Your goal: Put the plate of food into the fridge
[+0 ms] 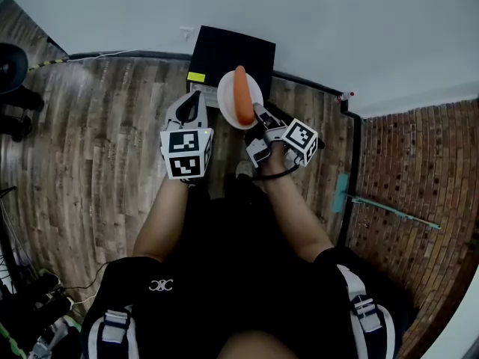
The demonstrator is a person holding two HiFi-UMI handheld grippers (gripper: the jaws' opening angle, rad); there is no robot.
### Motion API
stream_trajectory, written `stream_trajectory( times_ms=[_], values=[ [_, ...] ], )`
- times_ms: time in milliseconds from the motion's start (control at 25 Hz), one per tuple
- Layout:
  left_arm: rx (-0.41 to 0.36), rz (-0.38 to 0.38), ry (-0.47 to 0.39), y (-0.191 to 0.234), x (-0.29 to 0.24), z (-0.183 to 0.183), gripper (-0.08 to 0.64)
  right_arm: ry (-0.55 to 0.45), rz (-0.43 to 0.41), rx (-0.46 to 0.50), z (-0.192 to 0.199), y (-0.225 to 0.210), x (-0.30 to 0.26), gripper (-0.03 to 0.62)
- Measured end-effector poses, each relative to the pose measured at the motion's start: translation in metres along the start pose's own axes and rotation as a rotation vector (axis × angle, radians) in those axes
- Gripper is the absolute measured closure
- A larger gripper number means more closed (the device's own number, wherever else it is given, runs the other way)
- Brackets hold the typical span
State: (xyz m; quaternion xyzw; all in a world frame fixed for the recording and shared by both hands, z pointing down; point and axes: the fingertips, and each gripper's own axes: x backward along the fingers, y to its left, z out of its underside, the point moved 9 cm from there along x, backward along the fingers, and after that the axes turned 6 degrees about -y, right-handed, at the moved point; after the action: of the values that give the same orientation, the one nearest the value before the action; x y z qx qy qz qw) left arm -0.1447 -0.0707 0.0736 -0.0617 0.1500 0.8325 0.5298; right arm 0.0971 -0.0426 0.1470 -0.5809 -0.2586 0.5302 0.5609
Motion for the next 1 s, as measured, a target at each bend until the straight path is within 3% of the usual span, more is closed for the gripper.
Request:
stream_trajectory(
  times_ms=[200, 400, 680, 1000],
  values=[
    [0.039, -0.051, 0.033, 0.006, -0.018, 0.034, 0.566, 0.053, -0.038, 0.026, -0.011, -0.026, -0.020, 0.557],
    [-0.005, -0.084, 0.008, 0.004, -0.049, 0.088, 0.566, 0.123, -0.064, 0.125, -0.021, -0.077, -0.037, 0.557],
    [-0.013, -0.103, 0.003, 0.036, -0.118, 0.216, 0.566, 0.165, -0.090, 0.150, 0.000, -0.203, -0.094, 0.557],
    [-0.037, -0.108, -0.026, 0.087, -0.197, 0.356, 0.566, 0.172, -0.084, 0.087, 0.040, -0.367, -0.164, 0.557]
  ],
)
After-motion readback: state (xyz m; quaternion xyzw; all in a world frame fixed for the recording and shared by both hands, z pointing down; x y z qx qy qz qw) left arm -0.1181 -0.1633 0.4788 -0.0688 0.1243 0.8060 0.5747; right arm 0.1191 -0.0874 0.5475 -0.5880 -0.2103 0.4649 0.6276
